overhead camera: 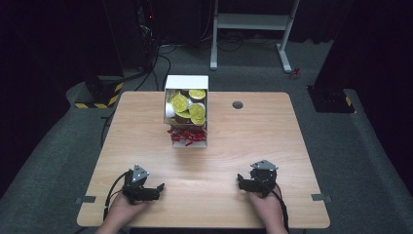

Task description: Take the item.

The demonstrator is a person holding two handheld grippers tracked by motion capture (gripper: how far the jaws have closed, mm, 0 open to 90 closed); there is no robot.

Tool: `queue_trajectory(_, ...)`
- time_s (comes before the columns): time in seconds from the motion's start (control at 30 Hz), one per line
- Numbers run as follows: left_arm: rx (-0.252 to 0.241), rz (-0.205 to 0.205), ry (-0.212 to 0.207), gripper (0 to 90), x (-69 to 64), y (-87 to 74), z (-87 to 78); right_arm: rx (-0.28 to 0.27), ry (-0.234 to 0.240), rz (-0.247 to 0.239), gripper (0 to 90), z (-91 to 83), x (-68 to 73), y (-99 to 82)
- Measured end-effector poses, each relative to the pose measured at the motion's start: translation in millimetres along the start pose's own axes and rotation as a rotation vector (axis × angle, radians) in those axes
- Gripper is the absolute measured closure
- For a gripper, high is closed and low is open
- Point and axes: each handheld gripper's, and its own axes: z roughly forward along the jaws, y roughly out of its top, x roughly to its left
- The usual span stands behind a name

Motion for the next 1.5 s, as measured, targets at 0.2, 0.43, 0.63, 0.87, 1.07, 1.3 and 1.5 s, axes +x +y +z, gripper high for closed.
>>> queue_trajectory(0.2,0.0,0.01,-0.006,6.7,1.4,0.2,0.1,0.001,0.0,0.003,9.2,-0.1,0.3,-0.2)
queue_trajectory(0.43,0.0,0.012,-0.007,6.8,1.4,0.2,0.0,0.0,0.001,-0.003,9.3,-0.6,0.2,-0.5)
queue_trajectory(0.63,0.002,0.012,-0.007,6.8,1.4,0.3,0.0,0.0,0.002,-0.005,9.2,-0.7,0.0,-0.6)
queue_trajectory(0.87,0.001,0.012,-0.007,6.8,1.4,0.3,0.0,0.0,0.001,-0.001,9.4,-1.2,0.6,-1.0)
queue_trajectory(1.07,0.001,0.009,-0.019,6.5,1.0,0.6,0.7,-0.007,0.0,0.003,12.0,-1.1,-0.2,-0.8)
queue_trajectory(1.3,0.001,0.009,-0.018,6.5,0.9,0.6,0.7,-0.011,0.003,0.0,12.9,-1.2,-0.5,-0.7)
queue_trajectory(1.5,0.003,0.008,-0.02,6.4,0.8,0.6,0.7,-0.012,-0.001,-0.001,14.3,-1.4,-0.1,-0.7)
